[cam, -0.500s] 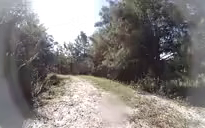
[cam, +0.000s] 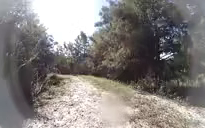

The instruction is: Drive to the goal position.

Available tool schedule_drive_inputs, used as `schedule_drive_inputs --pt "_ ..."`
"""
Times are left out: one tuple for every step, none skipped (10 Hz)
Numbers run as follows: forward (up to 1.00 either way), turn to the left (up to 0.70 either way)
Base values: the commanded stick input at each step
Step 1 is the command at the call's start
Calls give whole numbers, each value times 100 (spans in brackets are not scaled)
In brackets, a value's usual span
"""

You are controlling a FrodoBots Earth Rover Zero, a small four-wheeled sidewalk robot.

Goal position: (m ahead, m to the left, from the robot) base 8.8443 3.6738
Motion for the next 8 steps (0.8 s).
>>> schedule_drive_inputs --pt "85 0" --pt "85 0" --pt "85 0" --pt "85 0" --pt "85 0" --pt "85 0" --pt "85 0" --pt "85 0"
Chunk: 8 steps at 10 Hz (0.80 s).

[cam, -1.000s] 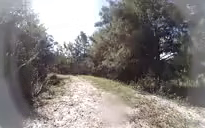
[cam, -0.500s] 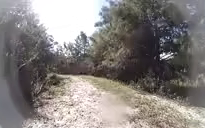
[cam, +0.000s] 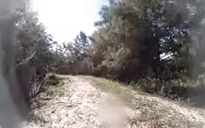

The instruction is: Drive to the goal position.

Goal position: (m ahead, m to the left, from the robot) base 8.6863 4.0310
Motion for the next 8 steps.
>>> schedule_drive_inputs --pt "85 0" --pt "85 0" --pt "85 0" --pt "85 0" --pt "85 0" --pt "85 0" --pt "85 0" --pt "85 0"
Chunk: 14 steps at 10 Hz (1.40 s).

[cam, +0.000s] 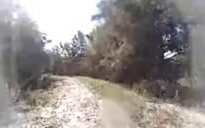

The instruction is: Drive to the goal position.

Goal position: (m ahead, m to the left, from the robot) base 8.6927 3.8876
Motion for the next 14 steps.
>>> schedule_drive_inputs --pt "85 0" --pt "85 0" --pt "85 7" --pt "85 25" --pt "85 34" --pt "85 34" --pt "85 34" --pt "85 34" --pt "85 25" --pt "85 0" --pt "85 8" --pt "85 26" --pt "85 21" --pt "85 0"
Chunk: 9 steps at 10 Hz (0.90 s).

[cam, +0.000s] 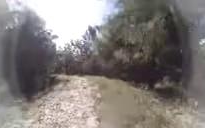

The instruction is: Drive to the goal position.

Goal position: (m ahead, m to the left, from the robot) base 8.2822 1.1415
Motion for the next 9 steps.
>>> schedule_drive_inputs --pt "85 0" --pt "85 0" --pt "85 0" --pt "85 0" --pt "85 0" --pt "85 0" --pt "85 0" --pt "85 0" --pt "85 18"
